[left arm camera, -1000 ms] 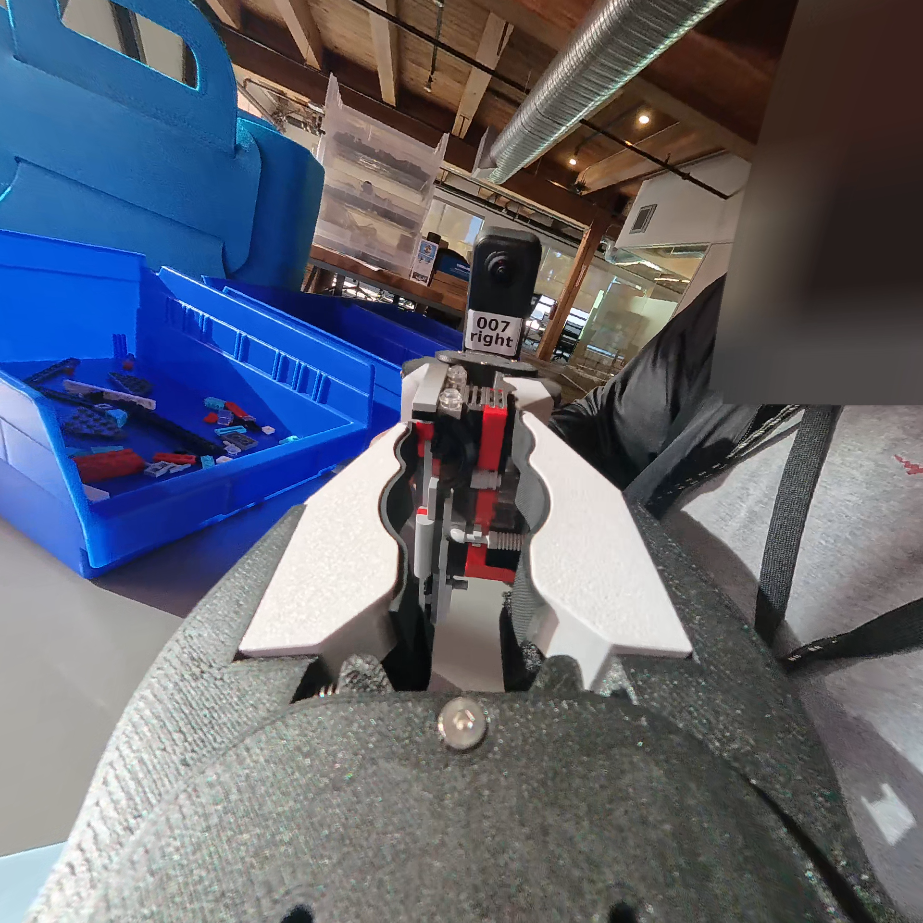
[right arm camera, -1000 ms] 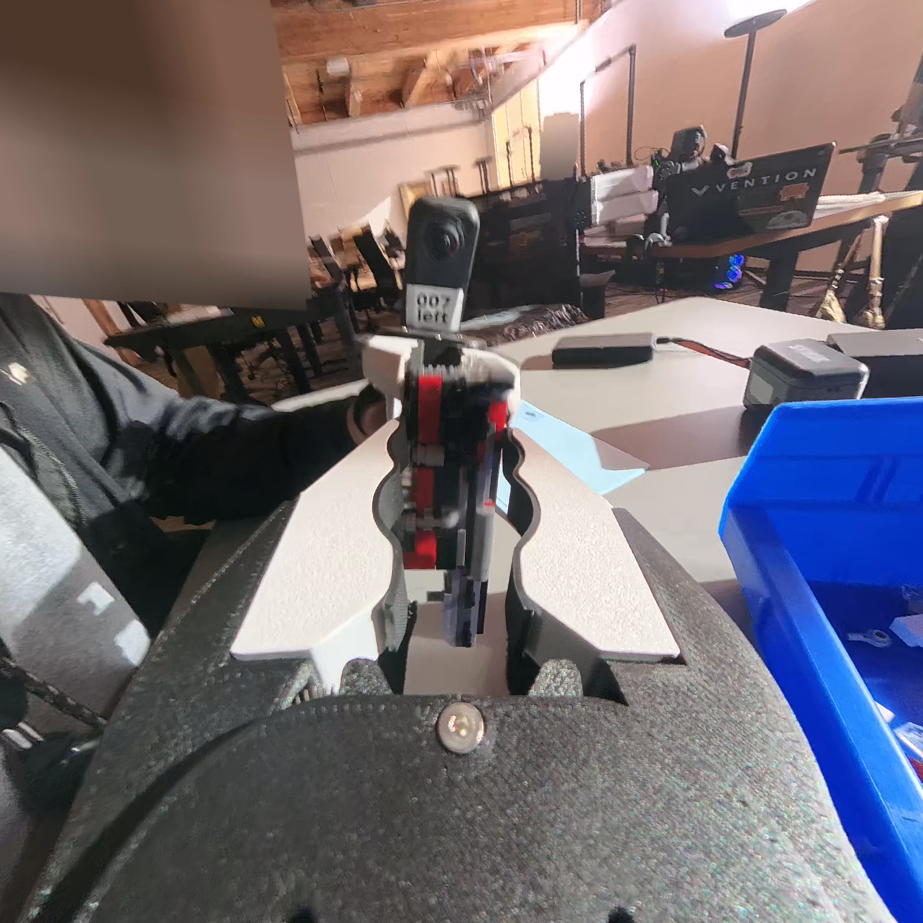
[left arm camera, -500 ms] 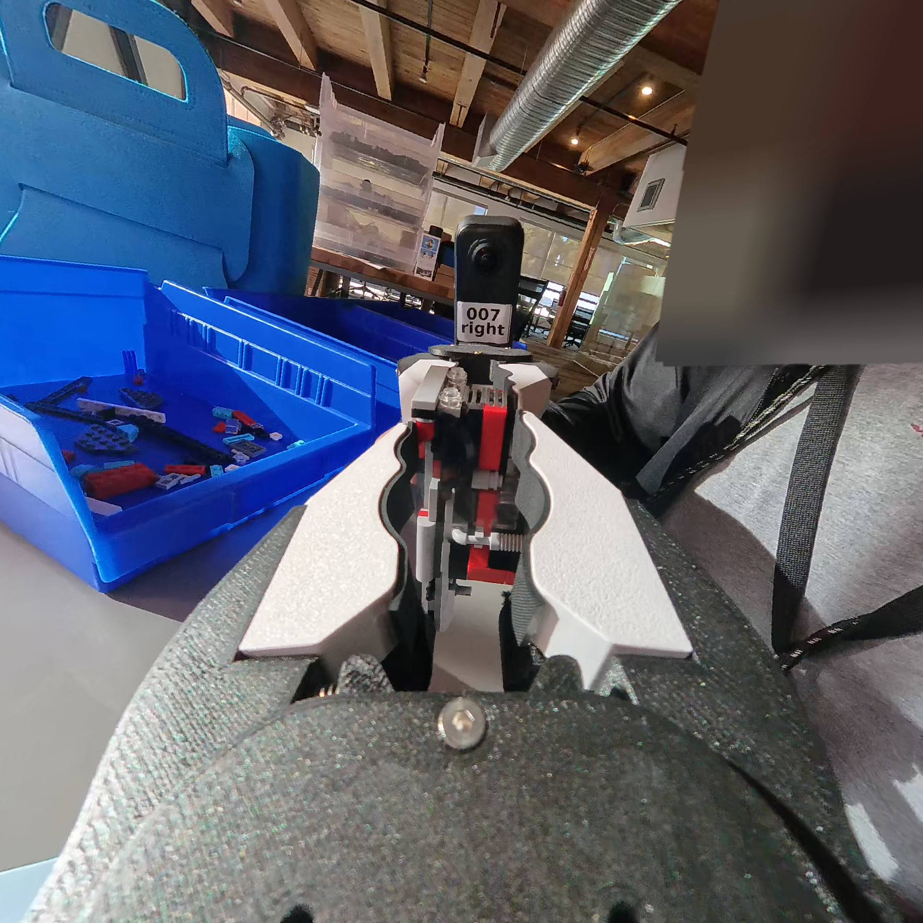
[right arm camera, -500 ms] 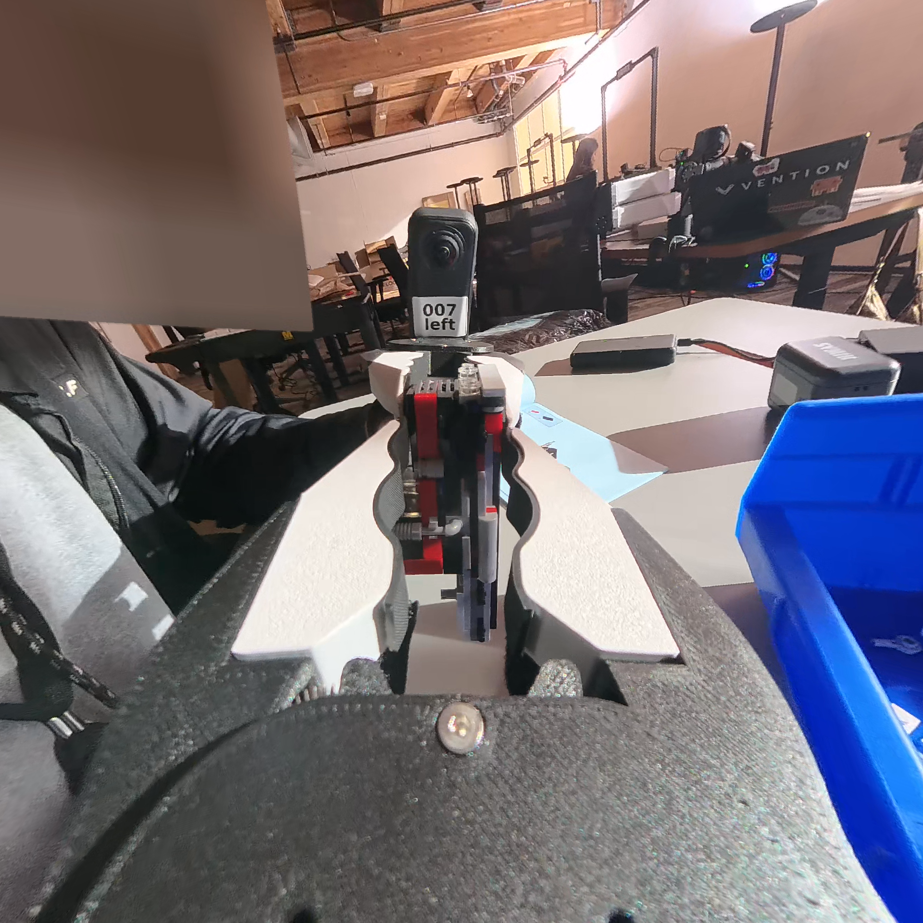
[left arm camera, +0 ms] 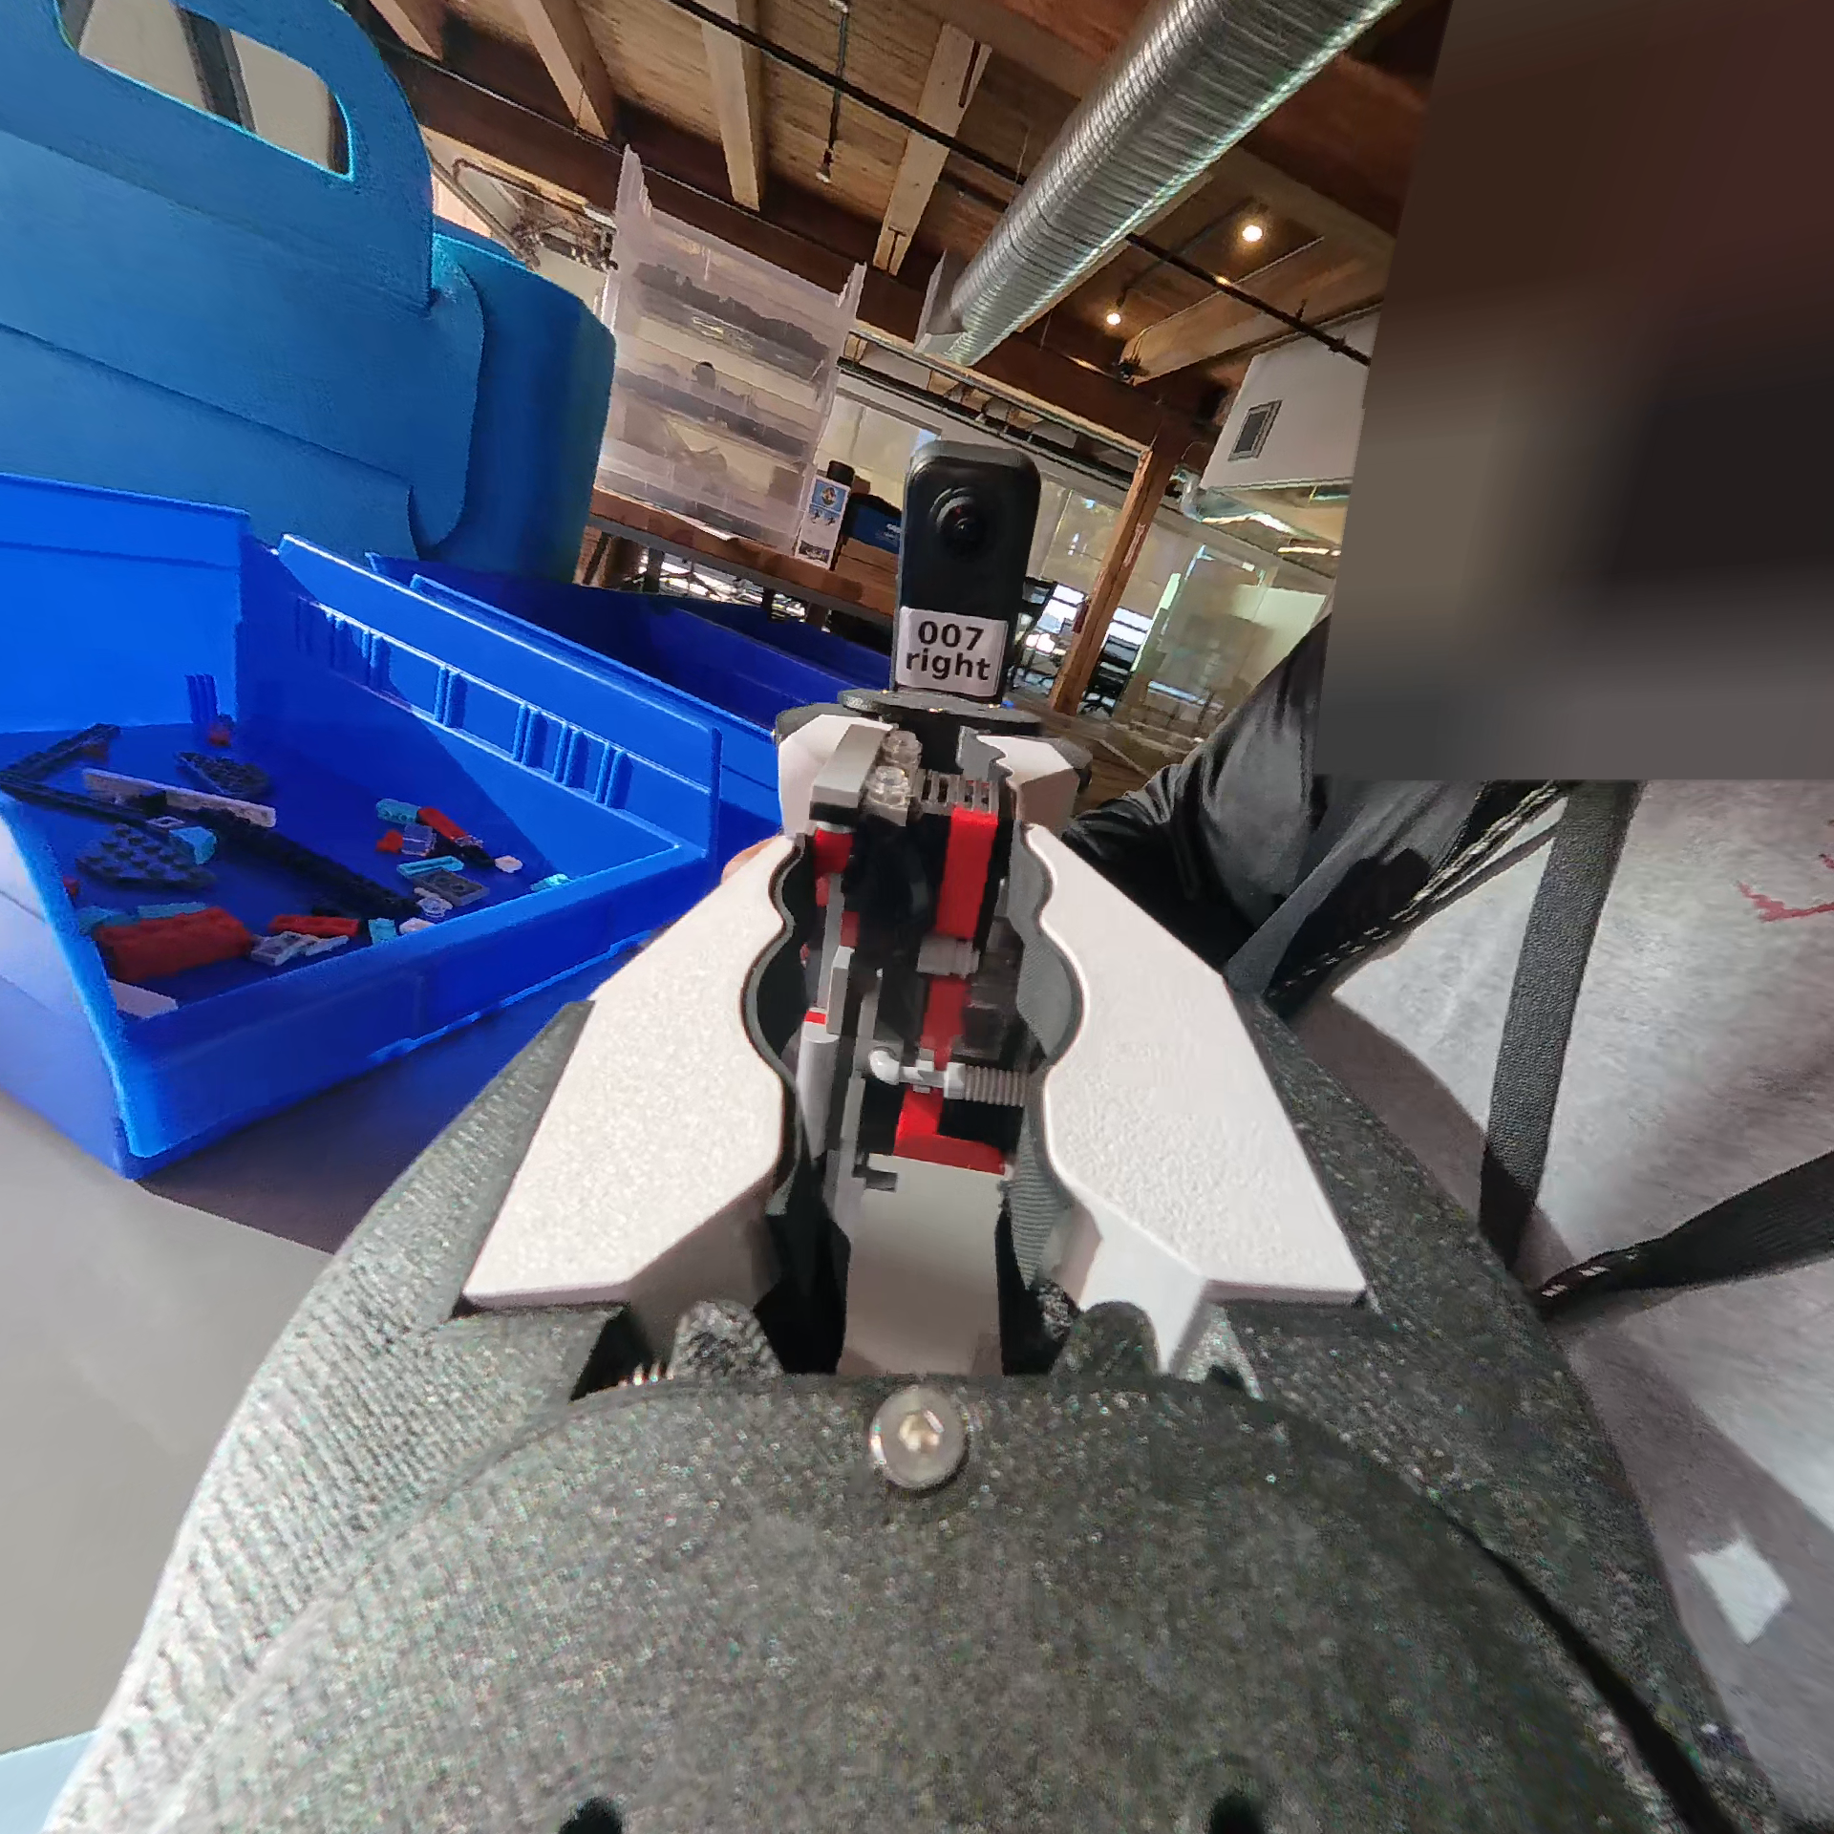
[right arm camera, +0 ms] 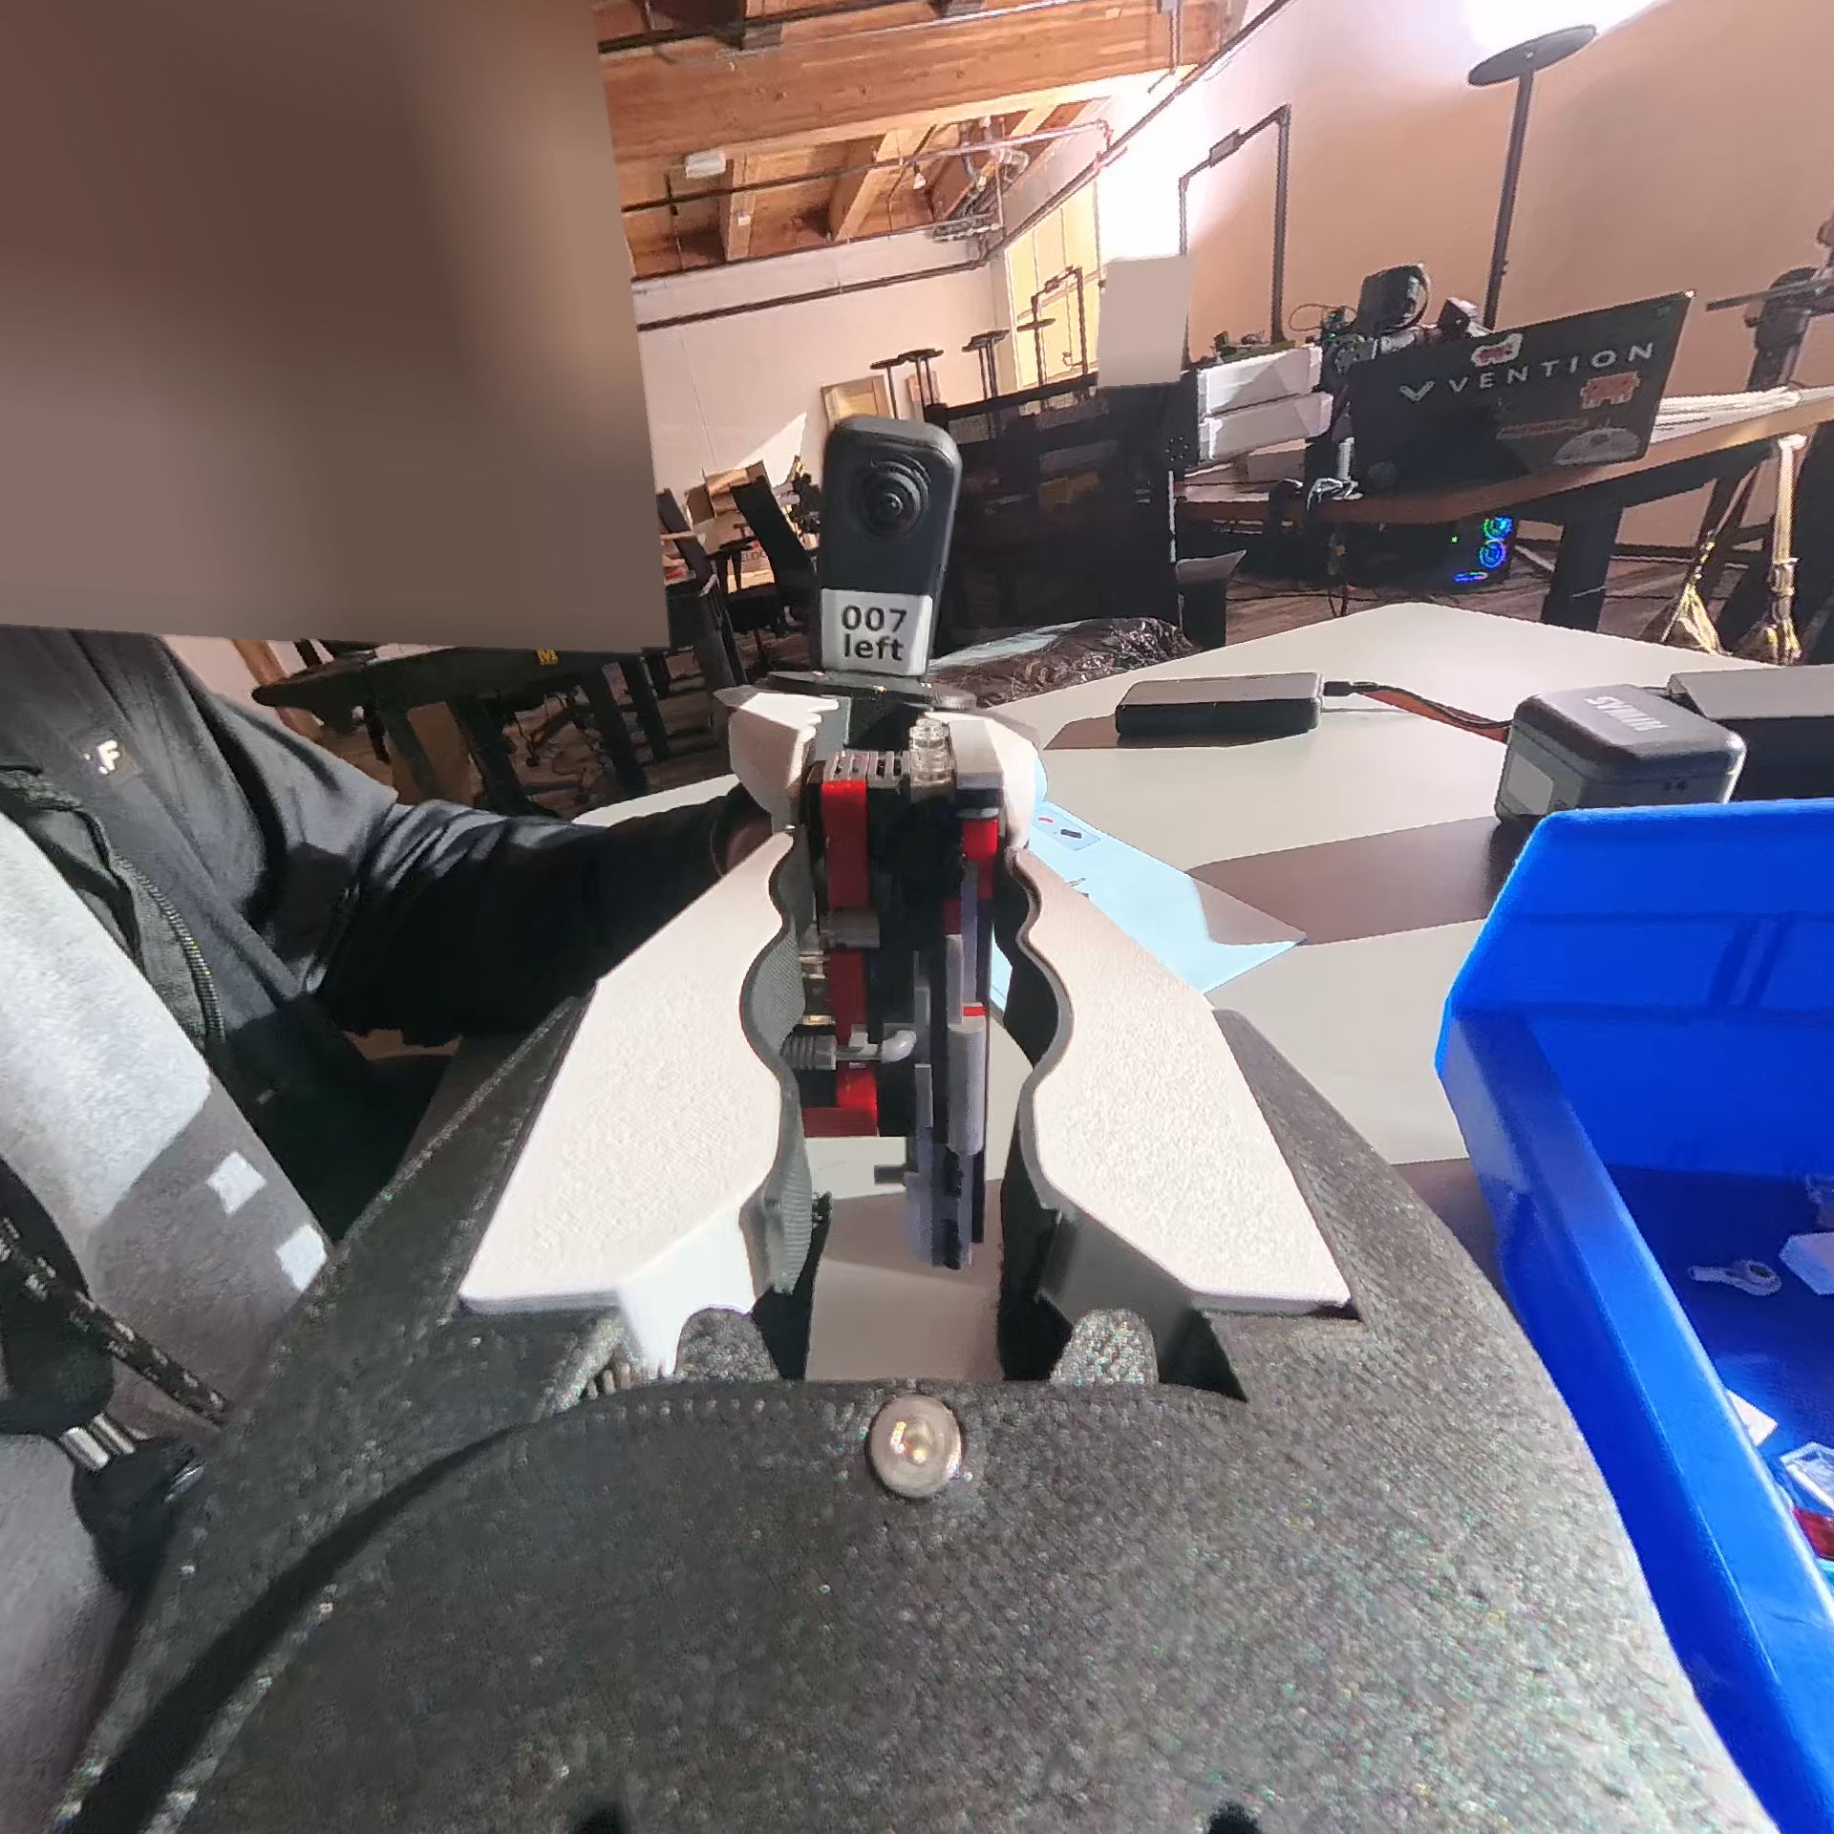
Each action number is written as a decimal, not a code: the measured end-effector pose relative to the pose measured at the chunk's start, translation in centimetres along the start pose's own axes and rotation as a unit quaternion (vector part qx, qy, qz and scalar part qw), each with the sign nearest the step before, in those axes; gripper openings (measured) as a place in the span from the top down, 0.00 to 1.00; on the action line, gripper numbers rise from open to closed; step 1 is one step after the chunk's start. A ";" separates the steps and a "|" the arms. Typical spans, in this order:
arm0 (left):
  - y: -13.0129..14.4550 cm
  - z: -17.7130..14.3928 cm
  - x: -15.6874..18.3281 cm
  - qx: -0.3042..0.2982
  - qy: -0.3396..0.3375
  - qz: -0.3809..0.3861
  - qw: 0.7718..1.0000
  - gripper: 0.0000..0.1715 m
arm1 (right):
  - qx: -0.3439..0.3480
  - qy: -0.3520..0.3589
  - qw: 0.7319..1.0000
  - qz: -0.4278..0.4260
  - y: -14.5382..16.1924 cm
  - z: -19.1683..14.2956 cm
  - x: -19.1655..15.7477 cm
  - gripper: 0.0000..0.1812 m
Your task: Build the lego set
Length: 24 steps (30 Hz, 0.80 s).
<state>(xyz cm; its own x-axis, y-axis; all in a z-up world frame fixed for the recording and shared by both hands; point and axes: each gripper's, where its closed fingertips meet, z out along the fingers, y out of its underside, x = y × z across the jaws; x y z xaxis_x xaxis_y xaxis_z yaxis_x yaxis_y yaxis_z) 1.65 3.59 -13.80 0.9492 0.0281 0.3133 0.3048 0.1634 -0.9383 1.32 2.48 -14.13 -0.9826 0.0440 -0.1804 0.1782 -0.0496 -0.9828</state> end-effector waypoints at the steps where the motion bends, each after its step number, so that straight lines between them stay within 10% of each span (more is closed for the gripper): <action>1: 0.0 0.0 0.0 0.001 0.005 -0.012 1.000 0.77 | -0.001 0.001 1.000 0.000 0.0 0.0 0.0 0.79; 15: 0.5 -0.2 -1.6 -0.008 -0.040 -0.028 0.999 0.77 | -0.020 0.023 0.999 0.025 0.8 0.2 1.2 0.79; 24: 0.5 -2.3 -6.2 0.056 -0.180 -0.199 0.962 0.78 | 0.002 0.136 0.990 0.020 -0.8 -0.8 2.9 0.68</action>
<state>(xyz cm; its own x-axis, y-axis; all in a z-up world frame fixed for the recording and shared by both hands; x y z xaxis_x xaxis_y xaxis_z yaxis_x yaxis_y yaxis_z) -3.85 1.25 -16.56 0.6641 0.2785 0.6938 0.6094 0.3360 -0.7182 -1.67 3.41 -13.89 -0.9240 0.3100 -0.2239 0.2156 -0.0612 -0.9746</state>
